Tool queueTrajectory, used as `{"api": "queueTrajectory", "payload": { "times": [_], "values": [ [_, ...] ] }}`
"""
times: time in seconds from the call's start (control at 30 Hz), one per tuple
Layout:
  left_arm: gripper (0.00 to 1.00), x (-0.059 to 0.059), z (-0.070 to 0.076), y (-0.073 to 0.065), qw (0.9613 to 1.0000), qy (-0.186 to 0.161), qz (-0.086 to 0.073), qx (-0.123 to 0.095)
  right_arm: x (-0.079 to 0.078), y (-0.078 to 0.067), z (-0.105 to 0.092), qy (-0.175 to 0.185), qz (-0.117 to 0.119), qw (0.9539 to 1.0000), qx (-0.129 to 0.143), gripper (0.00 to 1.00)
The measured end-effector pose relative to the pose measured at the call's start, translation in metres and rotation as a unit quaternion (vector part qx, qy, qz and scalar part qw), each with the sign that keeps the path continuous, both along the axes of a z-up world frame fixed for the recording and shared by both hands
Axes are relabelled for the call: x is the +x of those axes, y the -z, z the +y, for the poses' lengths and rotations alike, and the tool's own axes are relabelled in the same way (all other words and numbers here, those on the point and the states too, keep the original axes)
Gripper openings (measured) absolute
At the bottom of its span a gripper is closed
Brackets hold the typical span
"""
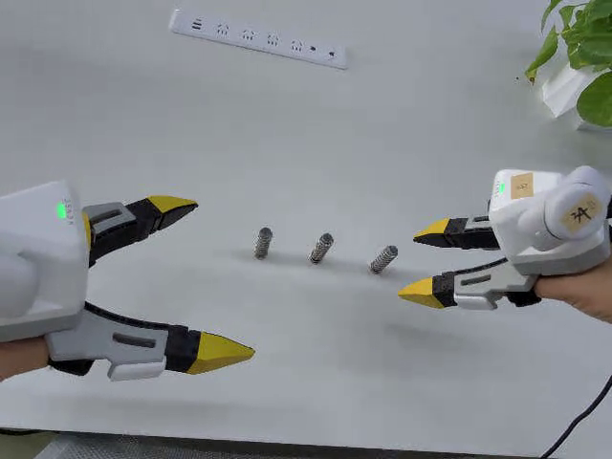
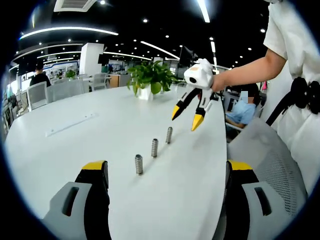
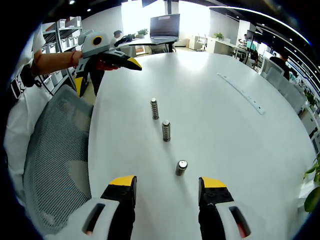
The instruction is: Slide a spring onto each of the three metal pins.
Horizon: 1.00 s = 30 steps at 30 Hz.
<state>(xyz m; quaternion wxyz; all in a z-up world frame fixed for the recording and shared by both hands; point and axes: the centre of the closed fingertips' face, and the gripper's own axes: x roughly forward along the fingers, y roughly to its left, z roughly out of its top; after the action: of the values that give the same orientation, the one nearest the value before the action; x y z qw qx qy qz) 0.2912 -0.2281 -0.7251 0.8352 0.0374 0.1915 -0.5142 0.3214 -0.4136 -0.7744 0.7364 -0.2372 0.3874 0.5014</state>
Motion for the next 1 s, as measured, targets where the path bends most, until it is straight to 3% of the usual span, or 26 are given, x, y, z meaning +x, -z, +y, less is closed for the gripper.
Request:
{"api": "queueTrajectory", "payload": {
  "times": [0.27, 0.53, 0.77, 1.0],
  "values": [
    [0.99, -0.002, -0.003, 0.003, 1.0000, 0.002, 0.003, 0.005, -0.020, -0.006, -0.015, 0.063, -0.020, 0.9958, 0.063, 0.66],
    [0.99, -0.007, -0.004, 0.007, 0.9998, 0.005, 0.009, 0.016, -0.037, -0.011, -0.020, 0.100, -0.037, 0.9873, 0.118, 0.81],
    [0.99, -0.009, -0.004, 0.010, 0.9997, 0.003, 0.014, 0.021, -0.043, -0.014, -0.020, 0.122, -0.044, 0.9821, 0.136, 0.83],
    [0.99, -0.014, -0.003, 0.015, 0.9995, 0.004, 0.018, 0.027, -0.046, -0.015, -0.025, 0.126, -0.048, 0.9808, 0.142, 0.86]
  ]
}}
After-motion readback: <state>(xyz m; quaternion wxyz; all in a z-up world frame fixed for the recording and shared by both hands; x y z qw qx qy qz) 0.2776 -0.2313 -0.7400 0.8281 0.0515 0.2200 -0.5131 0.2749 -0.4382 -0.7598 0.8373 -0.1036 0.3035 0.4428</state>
